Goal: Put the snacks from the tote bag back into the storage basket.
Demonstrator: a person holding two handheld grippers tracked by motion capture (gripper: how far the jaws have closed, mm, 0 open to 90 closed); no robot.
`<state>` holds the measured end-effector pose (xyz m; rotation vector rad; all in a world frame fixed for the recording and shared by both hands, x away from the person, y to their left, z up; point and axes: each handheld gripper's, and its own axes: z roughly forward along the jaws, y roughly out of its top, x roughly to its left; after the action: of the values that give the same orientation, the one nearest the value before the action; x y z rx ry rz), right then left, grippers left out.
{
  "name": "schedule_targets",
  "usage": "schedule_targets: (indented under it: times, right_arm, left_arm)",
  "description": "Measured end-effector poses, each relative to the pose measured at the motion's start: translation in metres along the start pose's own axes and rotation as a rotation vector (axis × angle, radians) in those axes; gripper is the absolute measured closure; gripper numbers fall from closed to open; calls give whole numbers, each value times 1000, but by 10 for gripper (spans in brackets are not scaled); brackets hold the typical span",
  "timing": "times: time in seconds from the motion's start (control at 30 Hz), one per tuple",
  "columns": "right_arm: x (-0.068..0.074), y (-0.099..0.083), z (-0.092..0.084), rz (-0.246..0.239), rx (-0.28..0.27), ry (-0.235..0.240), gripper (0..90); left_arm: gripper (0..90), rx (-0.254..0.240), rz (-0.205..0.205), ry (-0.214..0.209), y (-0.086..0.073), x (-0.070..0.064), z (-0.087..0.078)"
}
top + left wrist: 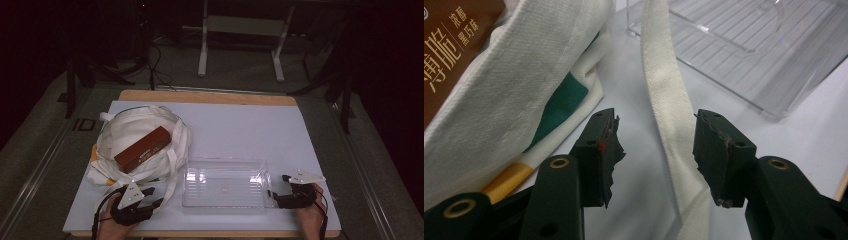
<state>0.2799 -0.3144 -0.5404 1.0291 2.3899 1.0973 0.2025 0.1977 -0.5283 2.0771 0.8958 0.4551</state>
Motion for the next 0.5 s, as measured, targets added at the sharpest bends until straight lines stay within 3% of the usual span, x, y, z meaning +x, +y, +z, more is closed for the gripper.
schedule_targets:
  times: [0.5]
  right_arm:
    - [1, -1, -2, -7, -22, 9, 144]
  left_arm:
    - [501, 24, 37, -42, 10, -4, 4]
